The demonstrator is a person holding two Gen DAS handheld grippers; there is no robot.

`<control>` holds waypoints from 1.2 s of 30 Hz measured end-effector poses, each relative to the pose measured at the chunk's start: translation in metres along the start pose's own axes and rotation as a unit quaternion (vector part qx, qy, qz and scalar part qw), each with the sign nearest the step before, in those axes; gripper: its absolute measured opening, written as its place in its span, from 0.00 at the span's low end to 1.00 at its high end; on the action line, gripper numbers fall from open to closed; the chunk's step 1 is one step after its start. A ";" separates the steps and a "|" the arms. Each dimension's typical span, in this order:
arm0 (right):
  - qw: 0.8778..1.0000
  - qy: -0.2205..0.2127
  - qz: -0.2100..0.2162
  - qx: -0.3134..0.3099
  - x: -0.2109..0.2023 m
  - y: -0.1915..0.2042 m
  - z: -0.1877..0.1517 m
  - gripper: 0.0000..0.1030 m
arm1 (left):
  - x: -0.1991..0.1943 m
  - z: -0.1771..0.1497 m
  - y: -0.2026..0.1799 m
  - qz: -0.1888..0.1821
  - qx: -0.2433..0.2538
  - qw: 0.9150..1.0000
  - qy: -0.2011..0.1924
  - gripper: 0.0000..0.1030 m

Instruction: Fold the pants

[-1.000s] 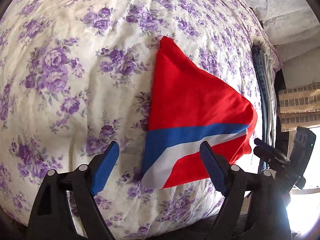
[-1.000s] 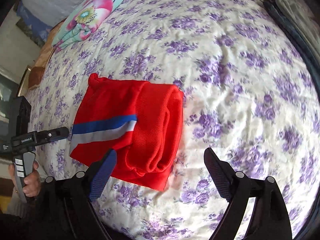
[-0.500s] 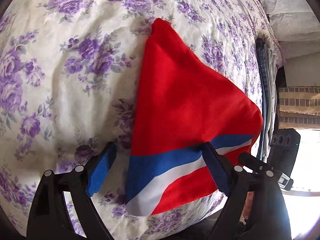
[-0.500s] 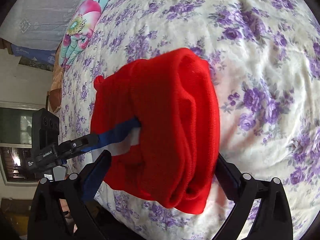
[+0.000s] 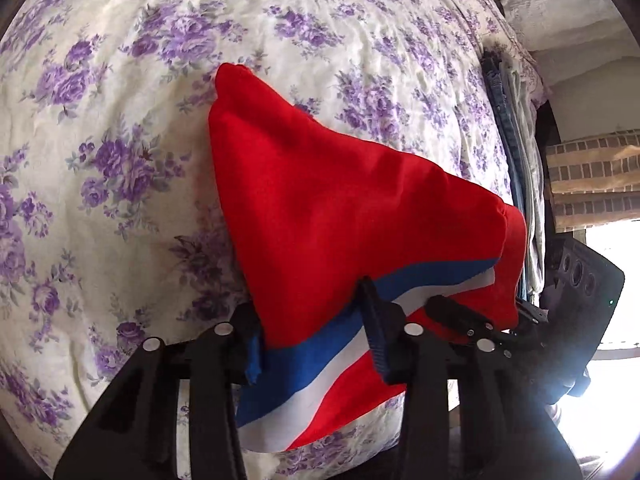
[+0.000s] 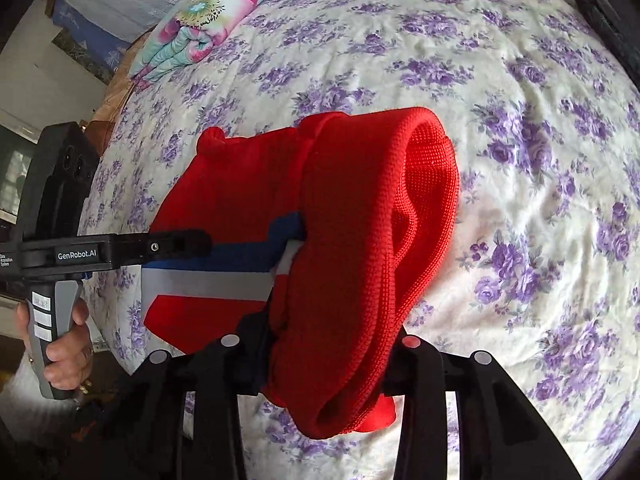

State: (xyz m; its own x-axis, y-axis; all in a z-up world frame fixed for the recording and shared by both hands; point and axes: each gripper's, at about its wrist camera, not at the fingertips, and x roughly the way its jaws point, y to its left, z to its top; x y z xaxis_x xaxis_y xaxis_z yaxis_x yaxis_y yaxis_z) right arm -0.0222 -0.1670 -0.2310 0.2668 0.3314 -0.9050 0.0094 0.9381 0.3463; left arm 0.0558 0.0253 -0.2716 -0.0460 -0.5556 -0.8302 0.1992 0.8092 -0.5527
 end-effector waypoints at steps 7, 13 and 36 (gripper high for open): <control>0.999 -0.048 0.006 -0.016 -0.030 0.008 0.053 0.34 | -0.029 0.036 -0.032 -0.001 0.039 0.999 -0.030 0.25; 0.996 -0.089 0.004 0.028 -0.032 -0.030 0.195 0.34 | -0.044 0.186 -0.061 0.016 0.081 0.995 -0.052 0.26; 0.981 -0.096 -0.110 0.127 0.014 -0.127 0.315 0.86 | 0.000 0.321 -0.027 0.132 0.073 0.985 -0.079 0.58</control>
State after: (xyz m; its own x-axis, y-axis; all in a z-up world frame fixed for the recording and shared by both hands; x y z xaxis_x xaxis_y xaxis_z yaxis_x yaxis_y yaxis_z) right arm 0.2836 -0.3128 -0.2096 0.4079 0.0754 -0.9099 0.3206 0.9213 0.2201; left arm 0.3643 -0.0579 -0.2333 0.1773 -0.3625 -0.9149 0.3235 0.8995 -0.2937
